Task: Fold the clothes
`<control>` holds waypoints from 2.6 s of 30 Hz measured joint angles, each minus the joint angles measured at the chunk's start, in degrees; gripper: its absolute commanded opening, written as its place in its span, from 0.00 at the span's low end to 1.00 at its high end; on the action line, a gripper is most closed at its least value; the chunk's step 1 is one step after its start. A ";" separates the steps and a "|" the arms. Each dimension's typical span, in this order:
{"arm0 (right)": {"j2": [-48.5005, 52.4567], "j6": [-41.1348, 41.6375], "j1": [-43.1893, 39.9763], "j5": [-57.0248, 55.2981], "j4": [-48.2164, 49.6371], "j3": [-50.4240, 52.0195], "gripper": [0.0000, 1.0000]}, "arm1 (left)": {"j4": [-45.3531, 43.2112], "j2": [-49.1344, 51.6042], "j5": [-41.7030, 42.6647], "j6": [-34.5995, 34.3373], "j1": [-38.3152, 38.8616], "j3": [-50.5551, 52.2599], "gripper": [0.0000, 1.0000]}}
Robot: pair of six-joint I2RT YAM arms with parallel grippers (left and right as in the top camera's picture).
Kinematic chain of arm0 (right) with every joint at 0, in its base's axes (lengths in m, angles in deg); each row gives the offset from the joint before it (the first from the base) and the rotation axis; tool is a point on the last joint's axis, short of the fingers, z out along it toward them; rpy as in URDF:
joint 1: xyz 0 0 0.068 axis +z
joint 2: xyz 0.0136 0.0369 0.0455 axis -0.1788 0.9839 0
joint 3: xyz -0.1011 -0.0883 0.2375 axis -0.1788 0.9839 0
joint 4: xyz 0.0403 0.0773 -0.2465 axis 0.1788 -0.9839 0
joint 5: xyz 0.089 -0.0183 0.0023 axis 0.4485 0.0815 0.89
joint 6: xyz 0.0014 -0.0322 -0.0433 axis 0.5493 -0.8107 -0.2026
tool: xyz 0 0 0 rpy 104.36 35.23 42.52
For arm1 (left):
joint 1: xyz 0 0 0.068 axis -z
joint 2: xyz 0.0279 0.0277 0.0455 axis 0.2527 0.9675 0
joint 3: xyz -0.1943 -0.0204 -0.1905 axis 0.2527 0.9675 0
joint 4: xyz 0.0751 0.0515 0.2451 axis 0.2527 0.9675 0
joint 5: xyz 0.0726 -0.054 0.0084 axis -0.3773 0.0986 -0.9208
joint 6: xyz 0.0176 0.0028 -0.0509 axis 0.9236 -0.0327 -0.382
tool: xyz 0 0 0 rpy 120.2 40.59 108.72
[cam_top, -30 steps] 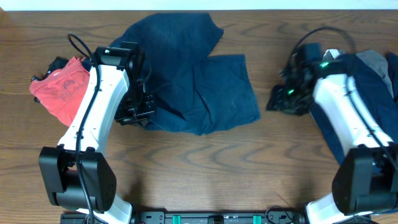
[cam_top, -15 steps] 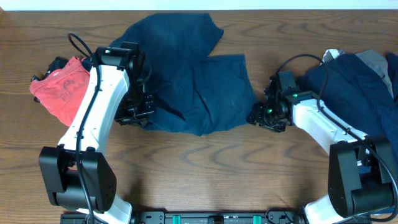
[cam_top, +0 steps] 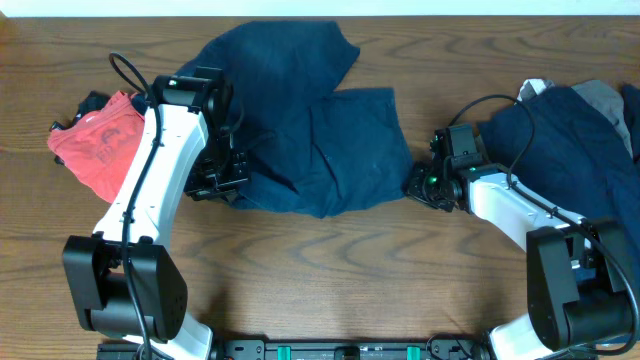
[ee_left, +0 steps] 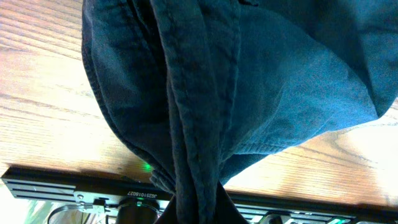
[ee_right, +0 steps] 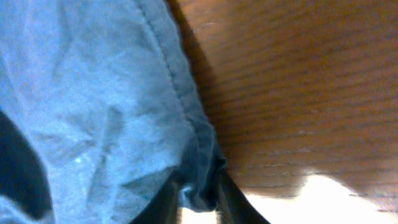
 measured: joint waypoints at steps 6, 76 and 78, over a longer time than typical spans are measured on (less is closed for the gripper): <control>-0.02 0.15 -0.22 -2.40 -1.01 0.11 0.01 | -0.11 0.00 0.00 0.00 0.00 0.00 0.06; 3.61 -24.50 -5.27 -6.32 26.88 -18.64 0.25 | -36.35 4.59 -15.06 -30.38 0.07 1.51 0.29; 6.71 -23.67 -5.09 -6.71 29.88 -18.67 0.51 | -41.48 6.14 -15.41 -29.35 -0.42 1.66 0.53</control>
